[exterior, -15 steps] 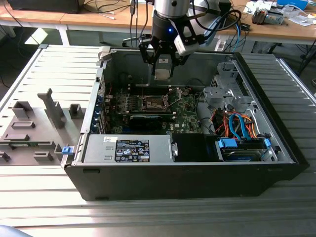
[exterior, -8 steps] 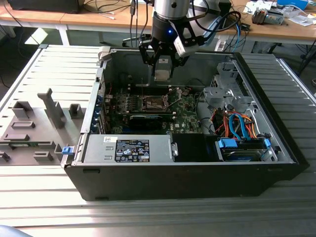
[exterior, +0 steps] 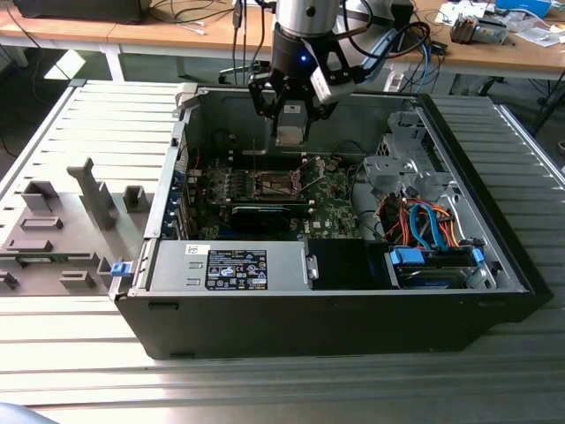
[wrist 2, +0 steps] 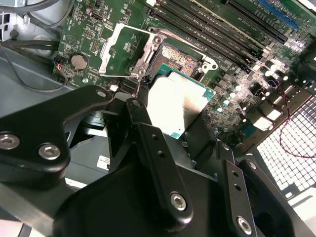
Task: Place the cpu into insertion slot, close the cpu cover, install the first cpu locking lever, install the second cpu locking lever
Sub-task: 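Place the cpu into insertion slot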
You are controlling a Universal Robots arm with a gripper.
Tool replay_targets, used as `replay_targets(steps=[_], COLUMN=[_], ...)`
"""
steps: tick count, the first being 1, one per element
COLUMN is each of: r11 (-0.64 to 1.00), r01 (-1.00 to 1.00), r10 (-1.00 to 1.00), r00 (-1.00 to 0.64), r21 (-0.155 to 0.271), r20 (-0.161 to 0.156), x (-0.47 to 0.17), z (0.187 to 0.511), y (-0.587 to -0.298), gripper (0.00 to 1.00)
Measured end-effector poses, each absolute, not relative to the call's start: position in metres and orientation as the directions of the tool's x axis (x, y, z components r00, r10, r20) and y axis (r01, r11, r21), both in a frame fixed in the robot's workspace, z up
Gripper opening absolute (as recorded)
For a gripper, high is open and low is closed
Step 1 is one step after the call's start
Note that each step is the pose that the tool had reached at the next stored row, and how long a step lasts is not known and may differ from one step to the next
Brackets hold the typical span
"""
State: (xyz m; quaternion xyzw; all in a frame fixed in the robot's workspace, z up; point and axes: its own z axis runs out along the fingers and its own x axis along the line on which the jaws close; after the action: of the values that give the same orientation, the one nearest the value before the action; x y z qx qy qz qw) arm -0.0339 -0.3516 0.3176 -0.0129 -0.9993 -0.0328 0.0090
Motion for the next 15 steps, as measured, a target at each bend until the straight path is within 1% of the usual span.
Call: replay_targets(steps=[15], r11=[0.998], r01=[0.026], r10=[0.025], r00=[-1.000], r21=[0.065], r20=[0.019], x=[-0.0339], z=[0.3133], y=[-0.3516], gripper=[0.54])
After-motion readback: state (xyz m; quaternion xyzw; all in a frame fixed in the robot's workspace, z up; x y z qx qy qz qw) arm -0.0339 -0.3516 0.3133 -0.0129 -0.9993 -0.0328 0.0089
